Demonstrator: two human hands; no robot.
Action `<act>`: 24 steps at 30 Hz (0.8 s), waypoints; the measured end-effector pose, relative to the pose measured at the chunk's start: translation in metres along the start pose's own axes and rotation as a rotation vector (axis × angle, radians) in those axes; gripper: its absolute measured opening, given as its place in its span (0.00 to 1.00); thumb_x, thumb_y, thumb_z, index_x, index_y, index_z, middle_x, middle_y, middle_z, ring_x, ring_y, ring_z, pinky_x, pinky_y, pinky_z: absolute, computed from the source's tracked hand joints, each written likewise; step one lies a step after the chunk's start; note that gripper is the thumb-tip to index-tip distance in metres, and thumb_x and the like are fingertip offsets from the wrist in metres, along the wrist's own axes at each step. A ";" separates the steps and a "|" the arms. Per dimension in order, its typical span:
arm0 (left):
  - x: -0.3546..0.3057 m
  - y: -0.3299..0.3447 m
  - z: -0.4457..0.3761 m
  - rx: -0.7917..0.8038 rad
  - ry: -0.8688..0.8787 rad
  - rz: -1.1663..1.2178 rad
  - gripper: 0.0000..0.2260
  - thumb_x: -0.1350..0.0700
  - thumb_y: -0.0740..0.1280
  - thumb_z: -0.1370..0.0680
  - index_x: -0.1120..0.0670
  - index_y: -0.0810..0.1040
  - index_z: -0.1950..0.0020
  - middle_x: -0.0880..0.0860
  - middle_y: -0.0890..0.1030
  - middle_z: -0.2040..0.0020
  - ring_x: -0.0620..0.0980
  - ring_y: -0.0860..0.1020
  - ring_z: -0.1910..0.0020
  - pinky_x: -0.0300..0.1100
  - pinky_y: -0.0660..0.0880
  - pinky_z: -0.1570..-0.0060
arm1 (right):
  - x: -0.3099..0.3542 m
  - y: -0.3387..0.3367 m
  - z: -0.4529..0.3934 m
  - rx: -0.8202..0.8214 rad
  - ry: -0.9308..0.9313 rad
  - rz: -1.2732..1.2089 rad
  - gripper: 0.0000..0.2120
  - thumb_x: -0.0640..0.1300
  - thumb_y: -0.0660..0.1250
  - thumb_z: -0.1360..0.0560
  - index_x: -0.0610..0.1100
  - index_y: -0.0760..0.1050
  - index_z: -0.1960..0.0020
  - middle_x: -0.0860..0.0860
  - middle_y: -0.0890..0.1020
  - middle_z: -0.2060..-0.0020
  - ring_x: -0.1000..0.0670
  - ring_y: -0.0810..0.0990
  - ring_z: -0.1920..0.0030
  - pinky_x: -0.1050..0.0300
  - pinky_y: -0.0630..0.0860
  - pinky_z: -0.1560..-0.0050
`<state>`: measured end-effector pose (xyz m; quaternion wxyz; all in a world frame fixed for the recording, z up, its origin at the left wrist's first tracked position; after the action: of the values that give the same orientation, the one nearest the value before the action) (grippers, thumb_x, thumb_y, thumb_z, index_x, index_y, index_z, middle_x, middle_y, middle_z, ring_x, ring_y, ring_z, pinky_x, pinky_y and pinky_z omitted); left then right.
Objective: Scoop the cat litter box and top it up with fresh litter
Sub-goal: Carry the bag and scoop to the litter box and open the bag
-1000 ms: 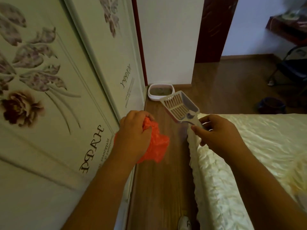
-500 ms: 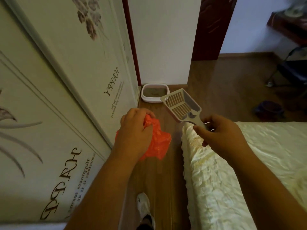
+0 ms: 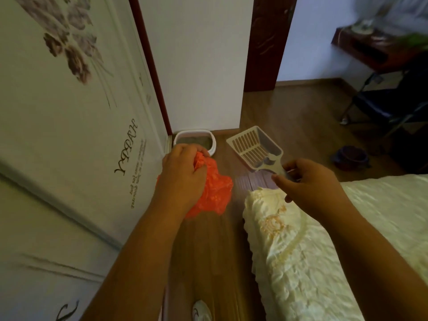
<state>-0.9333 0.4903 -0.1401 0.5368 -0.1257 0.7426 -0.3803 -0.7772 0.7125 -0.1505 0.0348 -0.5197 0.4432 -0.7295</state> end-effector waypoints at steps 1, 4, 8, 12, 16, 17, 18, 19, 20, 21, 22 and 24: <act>0.004 -0.004 -0.015 0.003 0.007 -0.004 0.09 0.52 0.62 0.17 0.46 0.77 0.38 0.49 0.72 0.35 0.52 0.71 0.35 0.55 0.72 0.32 | 0.009 0.005 -0.011 -0.003 -0.006 -0.005 0.11 0.53 0.72 0.24 0.56 0.71 0.48 0.59 0.79 0.62 0.60 0.82 0.70 0.73 0.69 0.76; 0.017 -0.012 -0.054 0.023 0.036 -0.001 0.09 0.54 0.62 0.17 0.46 0.77 0.39 0.49 0.72 0.36 0.52 0.71 0.35 0.54 0.72 0.33 | 0.032 0.021 -0.042 -0.043 -0.044 -0.019 0.11 0.52 0.72 0.25 0.55 0.72 0.48 0.59 0.79 0.61 0.62 0.81 0.70 0.72 0.70 0.75; 0.041 -0.027 -0.099 0.013 0.015 0.012 0.09 0.54 0.62 0.18 0.44 0.78 0.42 0.48 0.72 0.36 0.52 0.71 0.35 0.58 0.72 0.34 | 0.051 0.047 -0.079 -0.009 -0.044 0.020 0.12 0.52 0.72 0.25 0.54 0.74 0.45 0.59 0.78 0.61 0.59 0.82 0.70 0.72 0.70 0.76; 0.060 -0.038 -0.137 -0.012 -0.003 0.015 0.08 0.54 0.63 0.18 0.40 0.75 0.45 0.45 0.71 0.39 0.53 0.72 0.36 0.58 0.74 0.36 | 0.062 0.059 -0.125 -0.019 -0.040 0.041 0.16 0.53 0.72 0.25 0.50 0.76 0.40 0.58 0.79 0.60 0.57 0.82 0.68 0.70 0.72 0.71; 0.078 -0.044 -0.180 -0.053 -0.042 0.006 0.09 0.56 0.63 0.19 0.42 0.76 0.45 0.47 0.73 0.39 0.53 0.72 0.37 0.58 0.74 0.37 | 0.072 0.080 -0.184 0.017 -0.082 0.062 0.16 0.54 0.72 0.24 0.51 0.76 0.40 0.58 0.79 0.60 0.59 0.82 0.68 0.73 0.69 0.75; 0.081 -0.047 -0.191 -0.067 -0.055 -0.002 0.09 0.56 0.63 0.19 0.42 0.77 0.44 0.47 0.73 0.39 0.53 0.72 0.37 0.58 0.74 0.37 | 0.073 0.084 -0.199 0.026 -0.092 0.060 0.16 0.54 0.72 0.24 0.51 0.76 0.39 0.58 0.80 0.59 0.59 0.82 0.67 0.72 0.70 0.73; 0.086 -0.050 -0.203 -0.081 -0.074 -0.018 0.09 0.57 0.63 0.19 0.44 0.78 0.44 0.48 0.73 0.39 0.53 0.73 0.37 0.58 0.74 0.36 | 0.074 0.089 -0.216 0.034 -0.103 0.052 0.16 0.54 0.72 0.25 0.51 0.76 0.39 0.58 0.80 0.58 0.58 0.82 0.66 0.71 0.71 0.70; 0.090 -0.053 -0.216 -0.095 -0.094 -0.041 0.09 0.57 0.63 0.19 0.45 0.78 0.43 0.49 0.74 0.38 0.53 0.73 0.37 0.59 0.74 0.36 | 0.074 0.092 -0.233 0.040 -0.114 0.042 0.16 0.54 0.72 0.25 0.51 0.76 0.40 0.57 0.81 0.57 0.58 0.83 0.65 0.69 0.72 0.68; 0.094 -0.056 -0.229 -0.112 -0.112 -0.063 0.09 0.57 0.63 0.19 0.45 0.78 0.43 0.49 0.74 0.38 0.54 0.73 0.37 0.59 0.74 0.36 | 0.075 0.095 -0.251 0.050 -0.125 0.035 0.15 0.53 0.72 0.25 0.51 0.76 0.40 0.56 0.81 0.57 0.57 0.83 0.64 0.68 0.73 0.67; 0.097 -0.058 -0.242 -0.130 -0.122 -0.082 0.10 0.57 0.63 0.19 0.45 0.78 0.43 0.49 0.74 0.38 0.54 0.73 0.37 0.59 0.73 0.36 | 0.076 0.098 -0.269 0.062 -0.135 0.027 0.14 0.53 0.72 0.25 0.51 0.76 0.42 0.56 0.82 0.57 0.57 0.83 0.64 0.67 0.73 0.67; 0.098 -0.060 -0.254 -0.147 -0.126 -0.098 0.10 0.58 0.63 0.20 0.45 0.79 0.44 0.49 0.74 0.39 0.54 0.73 0.36 0.59 0.73 0.36 | 0.078 0.101 -0.288 0.076 -0.144 0.017 0.13 0.53 0.72 0.25 0.51 0.76 0.43 0.55 0.82 0.57 0.56 0.83 0.65 0.67 0.74 0.68; 0.097 -0.061 -0.277 -0.180 -0.138 -0.111 0.11 0.58 0.63 0.21 0.44 0.79 0.45 0.48 0.74 0.40 0.54 0.73 0.36 0.58 0.73 0.35 | 0.083 0.106 -0.326 0.099 -0.166 0.004 0.12 0.53 0.72 0.25 0.51 0.76 0.44 0.54 0.82 0.58 0.55 0.83 0.64 0.66 0.74 0.67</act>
<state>-1.2324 0.5100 -0.1281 0.5513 -0.2404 0.7269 -0.3316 -1.1163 0.8049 -0.1845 0.0987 -0.5752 0.4033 -0.7048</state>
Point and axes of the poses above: each hand's wrist, its own z-axis away from the middle knuckle, its own y-axis out of the palm, x = y × z, the point moved 9 cm from there along -z, towards the middle knuckle
